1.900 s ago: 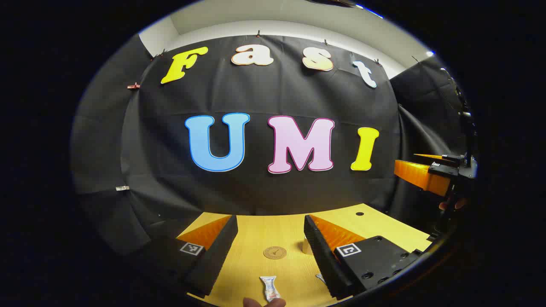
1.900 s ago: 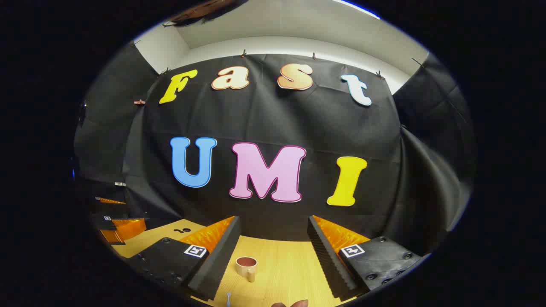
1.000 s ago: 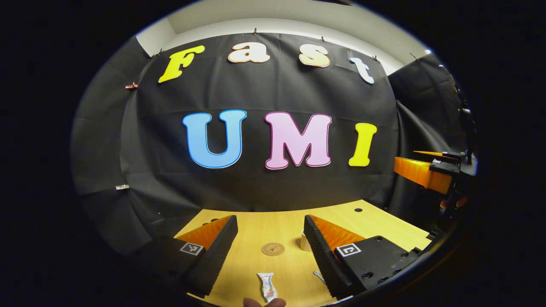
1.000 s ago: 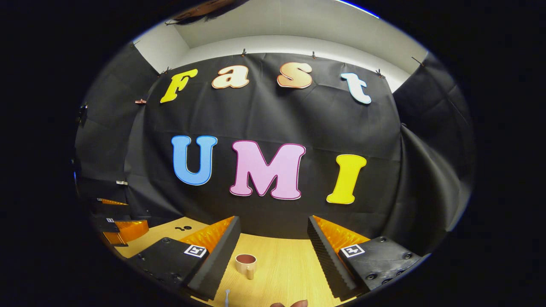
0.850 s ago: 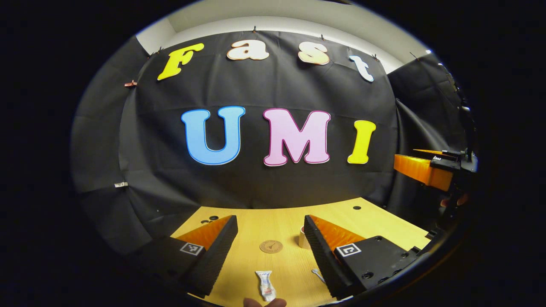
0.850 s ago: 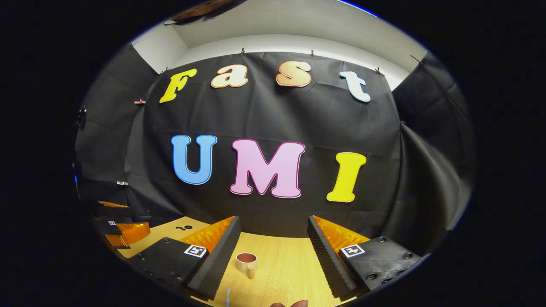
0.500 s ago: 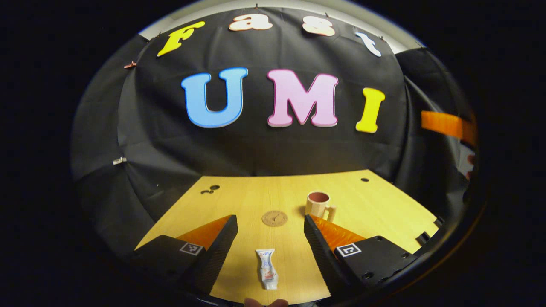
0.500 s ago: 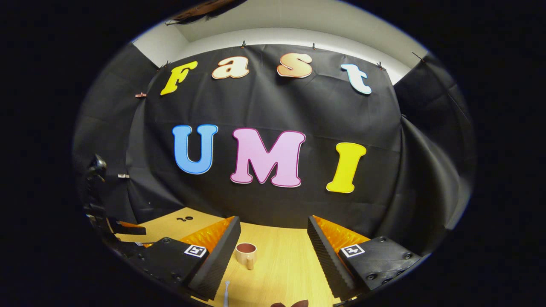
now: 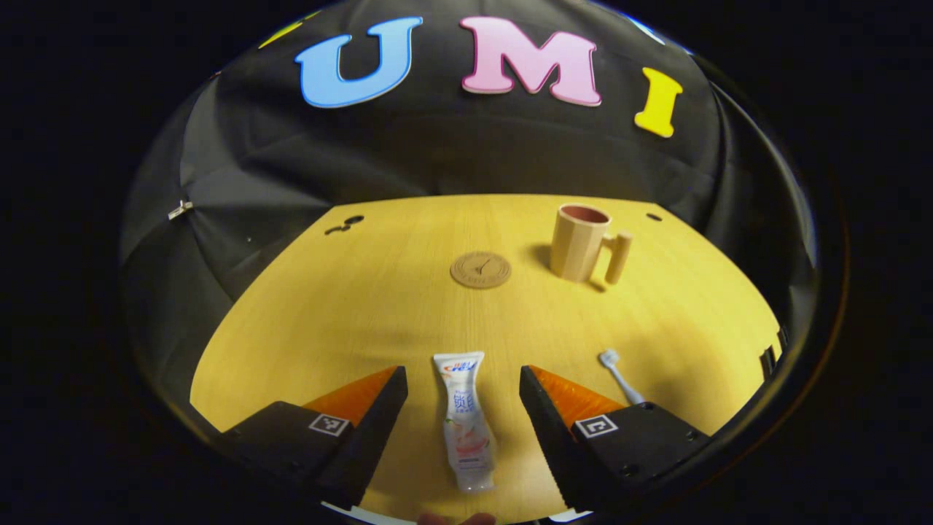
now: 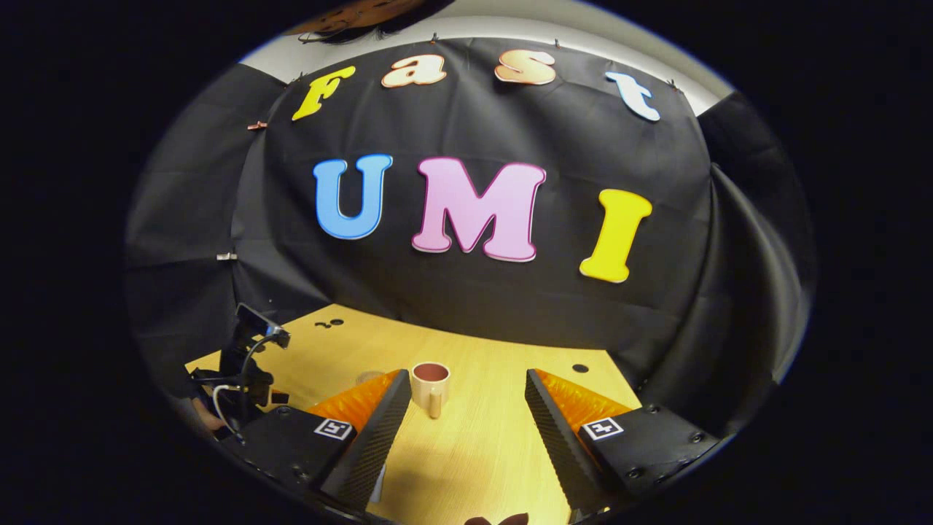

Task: Put the toothbrush and toothpaste on the desktop into the cup, then pick up the cup and place it on the coaster on the desktop.

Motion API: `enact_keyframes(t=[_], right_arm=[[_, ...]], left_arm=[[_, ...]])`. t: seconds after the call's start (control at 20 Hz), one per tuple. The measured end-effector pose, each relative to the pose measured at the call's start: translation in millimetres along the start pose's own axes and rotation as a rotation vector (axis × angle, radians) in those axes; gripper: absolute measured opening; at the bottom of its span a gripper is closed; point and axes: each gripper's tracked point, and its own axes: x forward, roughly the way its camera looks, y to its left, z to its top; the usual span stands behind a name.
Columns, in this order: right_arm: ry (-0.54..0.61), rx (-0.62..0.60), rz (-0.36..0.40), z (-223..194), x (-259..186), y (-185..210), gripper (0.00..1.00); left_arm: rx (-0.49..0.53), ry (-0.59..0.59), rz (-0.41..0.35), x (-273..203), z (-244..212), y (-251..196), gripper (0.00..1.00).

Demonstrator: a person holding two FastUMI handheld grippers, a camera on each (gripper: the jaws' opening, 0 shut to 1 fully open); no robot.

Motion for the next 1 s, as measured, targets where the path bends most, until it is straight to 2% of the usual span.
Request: enact_keyframes(t=[0.2,0.35,0.5,0.6,0.75,0.8,1.0], right_arm=[[0.07,-0.002,0.047,-33.9,14.0,11.8,0.97],[0.107,0.021,0.084,-50.4,23.5,23.5,0.97],[0.169,0.074,0.105,-70.2,31.6,33.5,0.97],[0.204,0.096,0.107,-80.1,33.7,38.4,0.97],[0.246,0.091,0.107,-91.5,35.9,44.8,0.97],[0.259,0.087,0.105,-95.4,36.8,47.0,0.97],[0.359,0.083,0.152,-118.4,42.0,71.7,0.95]], left_arm=[[0.024,0.052,0.007,21.8,-19.2,-3.2,0.95],[0.053,0.08,0.0,27.4,-27.8,-3.7,0.87],[0.034,0.083,-0.022,27.0,-30.0,-5.8,0.84],[-0.006,0.092,-0.04,27.6,-32.7,-8.9,0.78],[-0.019,0.1,-0.03,31.0,-34.1,-4.2,0.49],[-0.026,0.097,-0.034,30.3,-33.2,-3.8,0.44],[-0.051,0.112,-0.032,28.9,-31.1,0.3,0.35]])
